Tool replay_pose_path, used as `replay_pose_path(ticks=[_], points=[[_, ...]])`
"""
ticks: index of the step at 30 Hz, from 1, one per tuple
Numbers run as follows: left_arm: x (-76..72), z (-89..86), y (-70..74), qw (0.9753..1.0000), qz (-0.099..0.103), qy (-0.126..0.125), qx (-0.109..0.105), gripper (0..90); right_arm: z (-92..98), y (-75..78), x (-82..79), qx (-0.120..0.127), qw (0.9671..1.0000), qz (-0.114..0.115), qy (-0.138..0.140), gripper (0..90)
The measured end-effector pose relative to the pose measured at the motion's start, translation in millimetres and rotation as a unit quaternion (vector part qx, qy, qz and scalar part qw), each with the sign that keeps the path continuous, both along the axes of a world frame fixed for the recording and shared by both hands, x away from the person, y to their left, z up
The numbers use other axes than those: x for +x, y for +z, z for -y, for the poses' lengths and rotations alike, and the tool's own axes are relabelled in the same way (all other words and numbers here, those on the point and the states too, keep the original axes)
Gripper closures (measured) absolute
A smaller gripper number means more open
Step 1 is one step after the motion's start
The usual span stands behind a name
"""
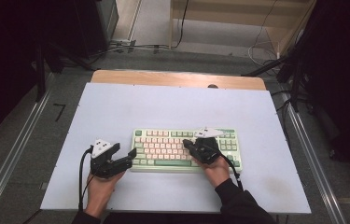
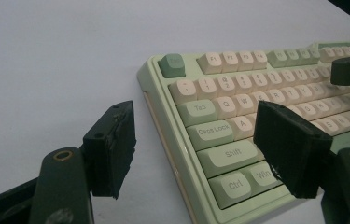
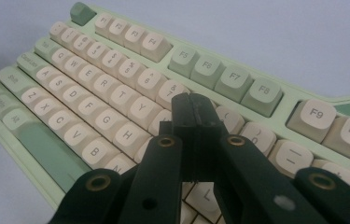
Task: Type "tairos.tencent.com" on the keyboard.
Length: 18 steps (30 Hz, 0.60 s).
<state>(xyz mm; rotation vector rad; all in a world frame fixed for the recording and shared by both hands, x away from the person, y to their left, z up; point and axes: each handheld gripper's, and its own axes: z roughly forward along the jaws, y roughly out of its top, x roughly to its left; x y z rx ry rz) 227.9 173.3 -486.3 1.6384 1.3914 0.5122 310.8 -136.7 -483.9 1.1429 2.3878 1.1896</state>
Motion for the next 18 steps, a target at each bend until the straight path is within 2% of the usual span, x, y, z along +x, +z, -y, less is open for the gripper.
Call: replay_pose_path(ticks=[3, 6, 9, 11, 15, 18], points=[[0.3, 0.5, -0.2, 1.0000, 0.000, -0.002, 0.000, 29.9, 1.6, 1.3, -0.5, 0.004, 1.0000, -0.001, 0.001, 85.1], [0.4, 0.4, 0.6, 1.0000, 0.000, -0.004, -0.001, 29.9, 3.1, 2.5, -0.4, 0.008, 1.0000, -0.002, 0.004, 69.8], [1.5, 1.1, 0.9, 1.0000, 0.001, -0.005, -0.004, 29.9, 4.8, 3.5, -0.2, 0.011, 0.9999, -0.004, 0.004, 44.1], [2.6, 2.4, 0.8, 1.0000, 0.001, -0.008, -0.003, 29.9, 6.5, 4.7, -0.7, 0.014, 0.9999, -0.003, 0.000, 34.3], [5.3, 5.8, 1.1, 0.9999, 0.003, -0.013, -0.002, 30.5, 11.3, 6.7, -2.8, 0.017, 0.9998, 0.011, -0.008, 22.8], [7.9, 9.1, 1.0, 0.9998, 0.002, -0.017, -0.002, 31.3, 14.7, 6.0, -4.7, 0.013, 0.9997, 0.013, -0.015, 20.2]])
